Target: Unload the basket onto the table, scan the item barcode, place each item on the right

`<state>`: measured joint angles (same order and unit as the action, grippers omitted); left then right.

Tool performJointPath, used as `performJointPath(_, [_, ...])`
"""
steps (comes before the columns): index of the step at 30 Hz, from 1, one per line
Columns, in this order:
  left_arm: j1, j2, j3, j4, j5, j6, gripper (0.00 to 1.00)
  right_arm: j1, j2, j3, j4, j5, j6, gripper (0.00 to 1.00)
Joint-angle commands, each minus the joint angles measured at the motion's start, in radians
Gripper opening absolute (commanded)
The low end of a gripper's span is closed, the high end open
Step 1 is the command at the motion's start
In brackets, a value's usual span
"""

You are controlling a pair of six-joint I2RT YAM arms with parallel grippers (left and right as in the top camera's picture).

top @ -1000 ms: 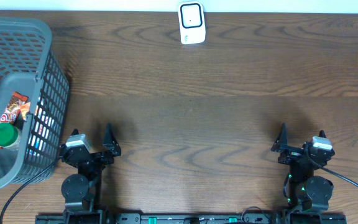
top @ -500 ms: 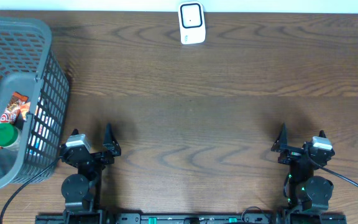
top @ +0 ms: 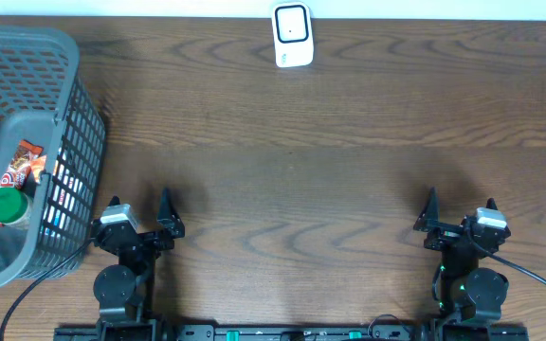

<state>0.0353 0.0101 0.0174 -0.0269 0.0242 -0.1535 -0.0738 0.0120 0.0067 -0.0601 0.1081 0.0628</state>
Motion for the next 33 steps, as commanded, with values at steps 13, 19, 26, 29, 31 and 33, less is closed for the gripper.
performJointPath(13, [-0.002, -0.006, -0.013, -0.043, -0.006, -0.001, 0.96, -0.001, -0.005, -0.001, -0.005, -0.005, -0.015, 0.99])
performJointPath(19, [-0.002, -0.003, -0.013, -0.029, -0.009, -0.002, 0.96, -0.001, -0.005, -0.001, -0.005, -0.006, -0.015, 0.99])
performJointPath(26, [-0.002, -0.002, -0.013, -0.036, 0.024, -0.006, 0.96, -0.001, -0.005, -0.001, -0.005, -0.005, -0.015, 0.99])
performJointPath(29, [-0.002, 0.001, -0.01, -0.006, 0.225, 0.022, 0.96, -0.001, -0.005, -0.001, -0.005, -0.005, -0.015, 0.99])
performJointPath(31, [-0.002, 0.015, 0.01, -0.01, 0.353, 0.043, 0.96, -0.001, -0.005, -0.001, -0.005, -0.006, -0.015, 0.99])
performJointPath(33, [-0.002, 0.047, 0.038, -0.013, 0.418, 0.064, 0.96, -0.001, -0.005, -0.001, -0.005, -0.006, -0.015, 0.99])
